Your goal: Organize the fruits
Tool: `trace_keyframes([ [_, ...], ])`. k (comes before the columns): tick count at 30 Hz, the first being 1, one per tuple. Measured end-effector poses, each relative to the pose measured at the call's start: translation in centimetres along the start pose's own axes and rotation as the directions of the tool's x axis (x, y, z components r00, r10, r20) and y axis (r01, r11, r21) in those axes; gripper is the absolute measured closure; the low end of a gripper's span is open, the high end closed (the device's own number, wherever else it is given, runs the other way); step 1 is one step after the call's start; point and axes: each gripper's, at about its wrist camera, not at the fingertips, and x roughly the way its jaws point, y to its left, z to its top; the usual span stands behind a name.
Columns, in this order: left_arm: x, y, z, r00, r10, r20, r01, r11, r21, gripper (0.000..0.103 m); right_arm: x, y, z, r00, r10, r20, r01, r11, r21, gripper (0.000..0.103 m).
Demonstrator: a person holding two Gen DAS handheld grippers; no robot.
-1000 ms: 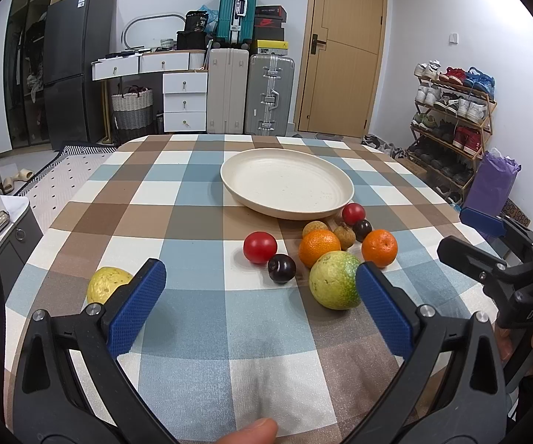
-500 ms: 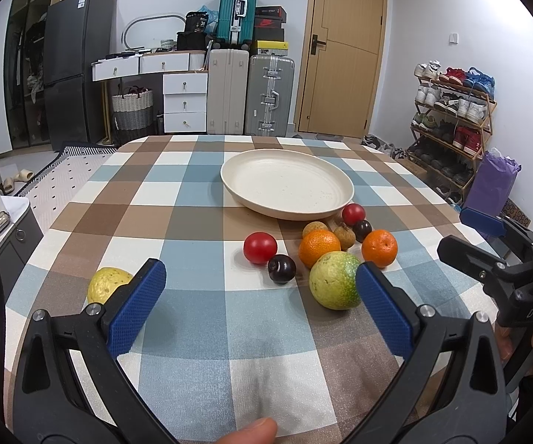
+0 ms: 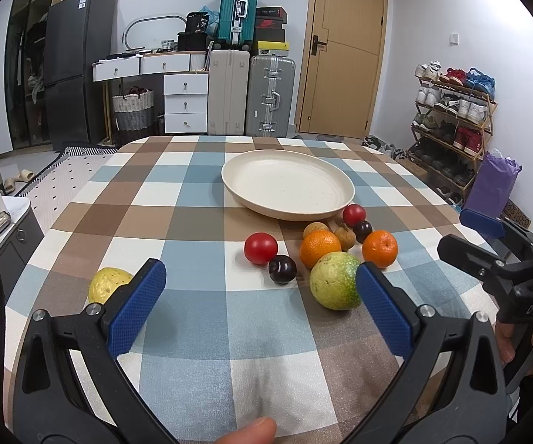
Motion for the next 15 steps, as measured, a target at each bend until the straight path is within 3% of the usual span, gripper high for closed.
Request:
trace_keyframes([
  [5,-0.1,0.2,0.0,1.0,0.004,-0.004,-0.004,1.0,-0.008,0.0,0.7,-0.2,0.1,0.999,-0.033,-0.041,0.033,0.999,0.015,0.0],
  [10,0.1,0.7,0.3,1.0,-0.002,-0.026,0.001,1.0,-0.027,0.001,1.6,-0.7,0.1,0.996,-0.011,-0.091,0.015,0.999,0.045,0.0],
  [15,0.7,0.7,0.2,0.998,0.028,-0.058,-0.028,1.0,0.014,0.001,3.1,-0.7,0.3,0.988,-0.015,-0.152,0.025,0.998,0.062,0.0],
])
